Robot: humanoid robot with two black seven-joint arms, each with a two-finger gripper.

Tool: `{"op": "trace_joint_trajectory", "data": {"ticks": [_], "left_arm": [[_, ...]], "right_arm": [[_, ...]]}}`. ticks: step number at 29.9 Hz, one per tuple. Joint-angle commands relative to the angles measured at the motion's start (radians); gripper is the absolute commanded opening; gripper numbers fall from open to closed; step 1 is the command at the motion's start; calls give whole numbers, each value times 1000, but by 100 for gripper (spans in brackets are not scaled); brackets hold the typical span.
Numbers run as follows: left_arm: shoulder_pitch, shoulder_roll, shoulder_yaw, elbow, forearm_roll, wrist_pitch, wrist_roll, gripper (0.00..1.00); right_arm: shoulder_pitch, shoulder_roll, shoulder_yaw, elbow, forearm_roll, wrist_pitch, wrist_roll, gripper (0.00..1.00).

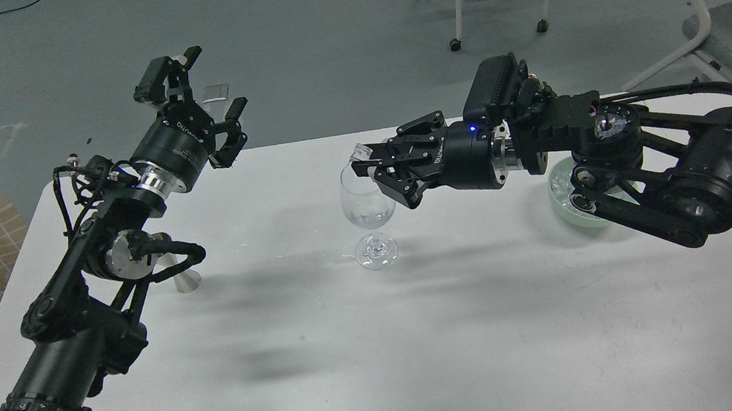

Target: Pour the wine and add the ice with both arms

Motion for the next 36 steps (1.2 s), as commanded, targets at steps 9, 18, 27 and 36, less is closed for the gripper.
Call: {"op": "trace_joint_trajectory", "data": {"ticks": [9, 18, 27, 36], "left_arm": [[0, 3, 0, 0, -1, 0, 0, 98], [0, 2, 0, 0, -1, -2, 0, 98], [0, 2, -2, 0, -1, 0, 0, 98], [-6, 6, -2, 0, -1, -2, 1, 98]], "right_arm": [[-1, 41, -1, -32, 0, 3, 0, 23], [-1, 56, -1, -46, 0, 3, -2, 35], [1, 57, 1, -48, 0, 3, -2, 38], [15, 51, 100, -74, 23, 3, -2, 78]]}}
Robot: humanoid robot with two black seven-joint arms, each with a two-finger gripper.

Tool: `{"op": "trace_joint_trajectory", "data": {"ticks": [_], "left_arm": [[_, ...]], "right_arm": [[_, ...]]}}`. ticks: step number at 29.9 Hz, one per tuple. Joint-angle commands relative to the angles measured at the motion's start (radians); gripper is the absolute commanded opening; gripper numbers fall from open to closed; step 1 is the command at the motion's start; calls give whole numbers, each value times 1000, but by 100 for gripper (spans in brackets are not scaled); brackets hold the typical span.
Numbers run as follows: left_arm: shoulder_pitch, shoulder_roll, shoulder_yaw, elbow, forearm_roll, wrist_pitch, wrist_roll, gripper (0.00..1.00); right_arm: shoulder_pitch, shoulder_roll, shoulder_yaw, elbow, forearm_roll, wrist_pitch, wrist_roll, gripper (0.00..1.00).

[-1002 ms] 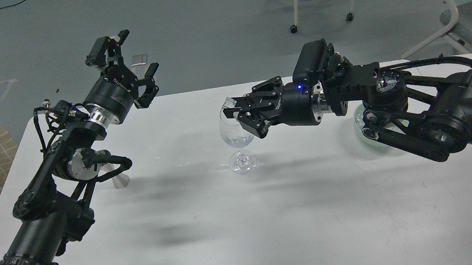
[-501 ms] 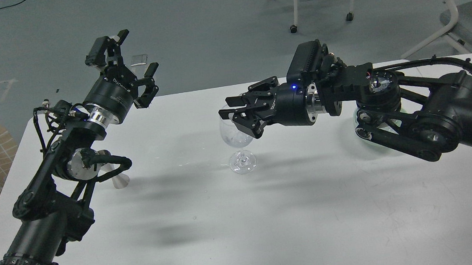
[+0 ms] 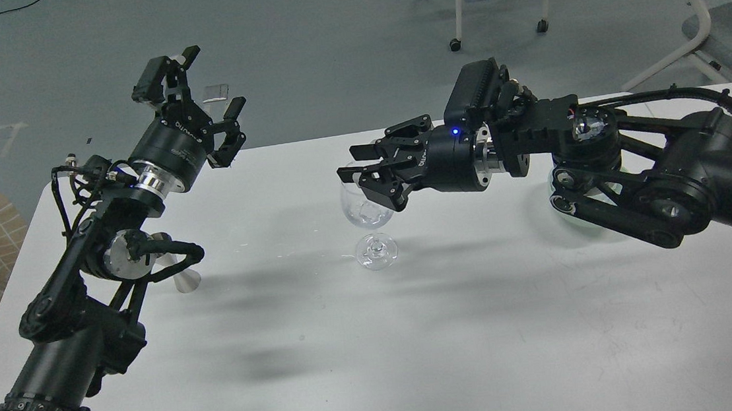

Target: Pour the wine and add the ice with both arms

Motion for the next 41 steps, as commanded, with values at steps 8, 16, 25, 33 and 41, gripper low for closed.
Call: {"op": "trace_joint_trajectory", "data": {"ticks": [8, 16, 25, 33, 41], "left_arm": [[-10, 6, 2, 5, -5, 3, 12, 98], [-10, 9, 3, 9, -9, 21, 26, 98], [-72, 56, 6, 136, -14, -32, 25, 98], [-119, 61, 3, 241, -69, -168, 25, 98], [-152, 64, 8, 242, -212, -168, 58, 98]], "right_arm": [[14, 0, 308, -199, 246, 0, 5, 100], [16, 46, 433, -407, 738, 0, 12, 100], [-7, 152, 445, -543, 1272, 3, 41, 100], [-61, 200, 554, -563, 1431, 133, 72, 100], [-73, 204, 591, -547, 1432, 135, 71, 100]]}}
